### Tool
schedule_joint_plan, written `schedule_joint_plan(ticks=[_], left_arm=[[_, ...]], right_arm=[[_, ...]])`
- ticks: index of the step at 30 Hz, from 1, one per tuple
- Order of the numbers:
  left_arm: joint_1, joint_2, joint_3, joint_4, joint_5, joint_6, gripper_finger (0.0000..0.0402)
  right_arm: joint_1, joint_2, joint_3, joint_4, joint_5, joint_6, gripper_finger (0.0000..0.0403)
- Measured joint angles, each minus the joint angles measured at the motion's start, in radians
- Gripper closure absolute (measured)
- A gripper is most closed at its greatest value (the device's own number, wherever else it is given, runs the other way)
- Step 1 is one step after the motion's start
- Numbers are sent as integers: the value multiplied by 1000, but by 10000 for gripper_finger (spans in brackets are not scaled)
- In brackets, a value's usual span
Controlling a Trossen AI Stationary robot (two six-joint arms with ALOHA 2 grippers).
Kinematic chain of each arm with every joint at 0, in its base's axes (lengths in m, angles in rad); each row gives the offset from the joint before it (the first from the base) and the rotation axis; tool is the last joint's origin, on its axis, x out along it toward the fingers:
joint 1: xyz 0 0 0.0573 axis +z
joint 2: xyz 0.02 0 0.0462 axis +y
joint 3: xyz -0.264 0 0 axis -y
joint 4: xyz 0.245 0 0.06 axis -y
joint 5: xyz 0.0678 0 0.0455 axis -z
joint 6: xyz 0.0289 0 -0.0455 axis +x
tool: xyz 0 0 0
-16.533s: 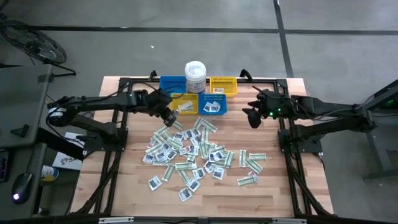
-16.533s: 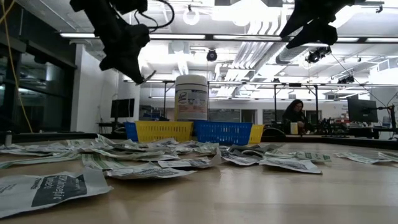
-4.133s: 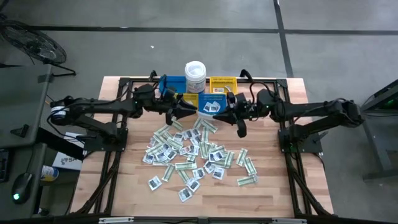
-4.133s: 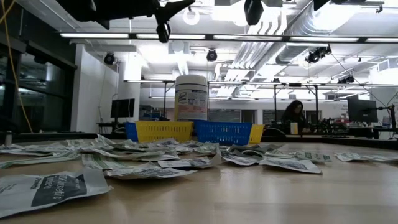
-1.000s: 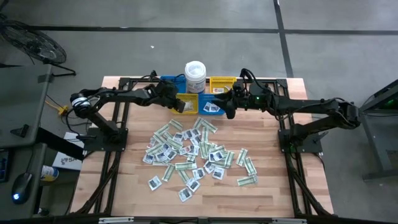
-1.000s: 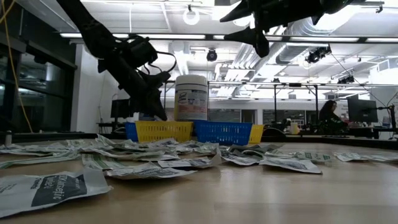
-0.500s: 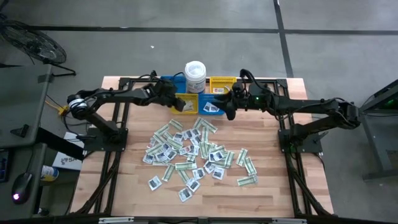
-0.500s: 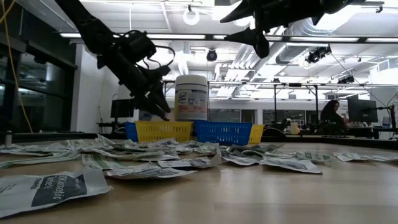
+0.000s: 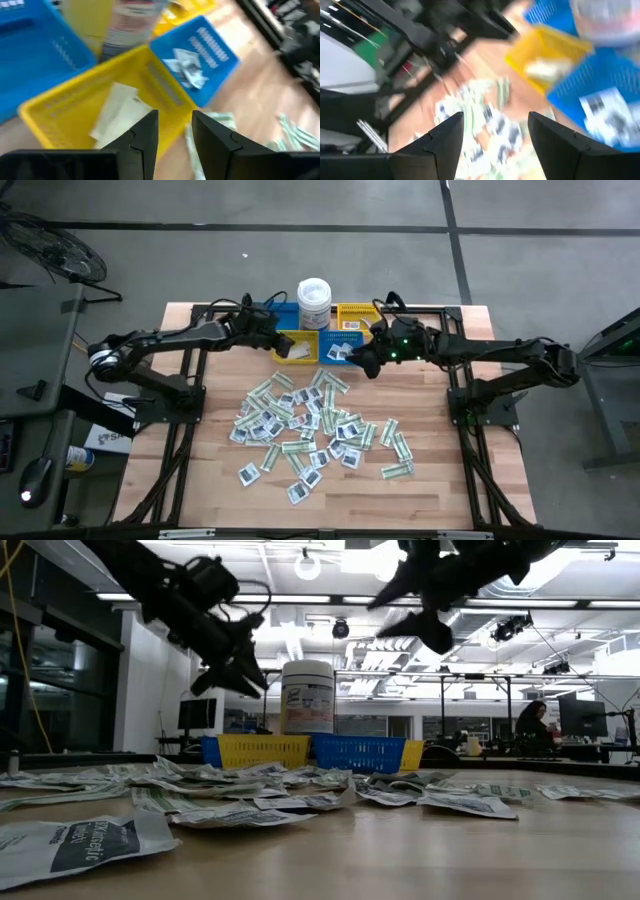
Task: Pick & Place First Aid Supplies
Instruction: Put the green bandage pad into the left yellow bin
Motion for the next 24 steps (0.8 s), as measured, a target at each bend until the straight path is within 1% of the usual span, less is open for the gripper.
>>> schedule_joint_plan(ticks=[5, 9, 13, 17, 19, 24], left_arm=[[-103, -69, -1, -21, -75, 0, 282], [-205, -110, 0, -20, -140, 0, 282], [-308, -135, 0, -22, -209, -31, 282], [-409, -139, 0, -25, -298, -64, 282], [-453, -138, 0, -26, -323, -72, 282], [-543, -138, 0, -25, -328, -86, 282]], right_arm=[[4, 0, 0, -220, -23, 94, 187], [47, 0, 0, -347, -36, 145, 187], [125, 0, 0, -459, -37, 174, 187], [229, 0, 0, -565, -25, 176, 187], [282, 0, 0, -609, -18, 179, 187], [411, 0, 0, -669, 14, 195, 187]])
